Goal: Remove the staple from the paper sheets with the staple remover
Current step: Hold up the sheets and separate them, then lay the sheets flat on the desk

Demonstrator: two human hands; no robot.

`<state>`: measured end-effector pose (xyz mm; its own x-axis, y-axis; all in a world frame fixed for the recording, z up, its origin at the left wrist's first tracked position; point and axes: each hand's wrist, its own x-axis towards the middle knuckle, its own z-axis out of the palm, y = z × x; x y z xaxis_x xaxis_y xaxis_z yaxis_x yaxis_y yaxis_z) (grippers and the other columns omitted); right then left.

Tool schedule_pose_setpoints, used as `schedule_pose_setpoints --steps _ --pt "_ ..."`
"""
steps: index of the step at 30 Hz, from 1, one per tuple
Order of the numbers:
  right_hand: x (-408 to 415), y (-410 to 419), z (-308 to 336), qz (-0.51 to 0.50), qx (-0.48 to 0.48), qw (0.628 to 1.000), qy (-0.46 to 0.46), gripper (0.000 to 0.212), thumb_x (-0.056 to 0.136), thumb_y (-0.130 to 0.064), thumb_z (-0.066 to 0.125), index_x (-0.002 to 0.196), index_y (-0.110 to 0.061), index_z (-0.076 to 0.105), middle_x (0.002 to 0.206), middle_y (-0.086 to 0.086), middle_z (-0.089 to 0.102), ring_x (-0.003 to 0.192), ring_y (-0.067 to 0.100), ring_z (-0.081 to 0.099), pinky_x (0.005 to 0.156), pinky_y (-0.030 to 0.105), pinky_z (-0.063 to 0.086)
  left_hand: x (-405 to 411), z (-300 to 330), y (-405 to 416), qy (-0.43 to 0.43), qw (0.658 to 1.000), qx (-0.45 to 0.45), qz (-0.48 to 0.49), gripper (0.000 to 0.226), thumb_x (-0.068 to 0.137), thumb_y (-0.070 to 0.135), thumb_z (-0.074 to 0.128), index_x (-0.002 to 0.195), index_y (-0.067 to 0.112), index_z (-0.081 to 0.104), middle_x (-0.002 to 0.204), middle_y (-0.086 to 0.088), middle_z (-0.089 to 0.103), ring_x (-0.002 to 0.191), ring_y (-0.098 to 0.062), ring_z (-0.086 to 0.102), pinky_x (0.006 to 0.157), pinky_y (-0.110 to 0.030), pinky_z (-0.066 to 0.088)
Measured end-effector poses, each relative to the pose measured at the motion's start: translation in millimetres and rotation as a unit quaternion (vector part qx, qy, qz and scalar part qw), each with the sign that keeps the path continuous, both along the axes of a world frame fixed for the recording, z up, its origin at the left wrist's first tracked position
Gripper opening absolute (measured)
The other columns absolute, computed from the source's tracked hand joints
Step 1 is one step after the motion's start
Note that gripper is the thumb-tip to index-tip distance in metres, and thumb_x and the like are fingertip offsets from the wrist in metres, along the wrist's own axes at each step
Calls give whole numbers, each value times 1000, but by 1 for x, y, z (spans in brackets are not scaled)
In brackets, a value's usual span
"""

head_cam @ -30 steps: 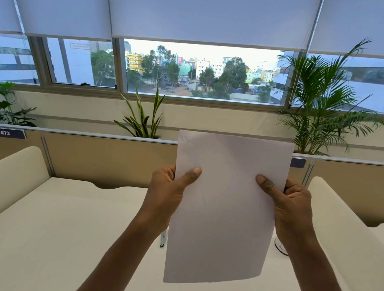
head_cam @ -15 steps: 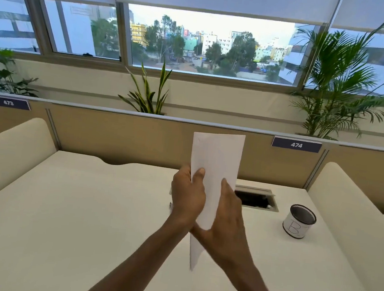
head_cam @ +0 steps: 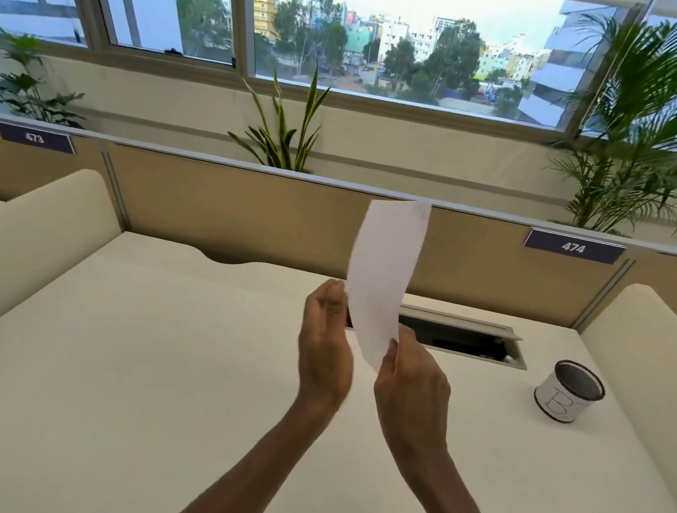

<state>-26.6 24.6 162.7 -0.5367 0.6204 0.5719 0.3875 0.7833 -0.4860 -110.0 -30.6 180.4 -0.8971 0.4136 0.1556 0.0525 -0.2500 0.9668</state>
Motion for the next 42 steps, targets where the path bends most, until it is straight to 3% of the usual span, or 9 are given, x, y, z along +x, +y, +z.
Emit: schedule_pose_setpoints --steps 2,6,11,21,25,28,31,35,42 --pt "-8 3 5 22 8 1000 -6 24 93 -25 58 107 -7 65 79 7 70 59 18 63 54 30 59 -30 -30 1 -51 995 -69 47 24 96 49 41 115 37 49 125 12 59 107 -6 55 95 -27 46" --pt "-25 9 7 78 -30 994 -64 31 91 -24 43 112 -11 62 85 4 69 65 20 62 51 28 49 -84 -90 -11 -113 970 -216 2 44 99 43 36 135 19 45 142 1 49 128 -19 46 109 -37 35" --pt "-50 14 4 129 -118 984 -45 21 98 -12 45 113 -16 60 88 0 67 71 16 60 56 27 48 -112 -116 -35 -116 986 -98 -73 25 96 40 50 105 25 68 113 6 69 112 -17 59 102 -38 43" --pt "-138 33 -39 128 -279 952 -2 22 95 -16 57 117 -11 55 96 -13 60 78 -9 59 62 5 47 -191 -113 -58 -131 974 -107 153 25 83 28 72 102 13 73 96 0 75 86 -17 69 81 -31 53" --pt "-168 35 -84 96 -340 933 -66 37 91 -13 57 127 -12 46 106 2 66 94 21 65 80 33 54 -230 -126 -54 -118 954 -179 208 28 83 22 72 108 8 71 100 -3 72 89 -21 66 82 -29 48" --pt "-187 34 -116 75 -357 925 -106 48 90 -9 56 135 -10 40 92 3 62 83 20 60 72 28 46 -259 -148 -45 -83 939 -255 215 33 83 18 71 113 3 69 112 -9 71 105 -27 65 94 -34 48" --pt "-204 39 -142 68 -377 909 -162 64 92 -9 57 148 -6 26 113 11 63 100 23 59 79 24 42 -281 -171 -33 -33 924 -328 191 32 84 18 70 111 1 69 114 -15 71 108 -31 65 97 -36 47" --pt "-207 43 -165 127 -320 888 -305 78 94 -20 57 152 0 9 151 21 26 138 34 32 110 34 30 -292 -192 -29 13 900 -417 124 36 83 20 71 107 -7 65 112 -22 69 110 -34 62 91 -35 42" --pt "-191 40 -197 183 -145 889 -393 45 97 -29 51 129 2 44 158 29 9 139 42 22 106 42 35 -292 -226 -44 34 908 -407 97 43 78 0 72 120 1 62 116 -15 68 104 -29 65 88 -23 40"
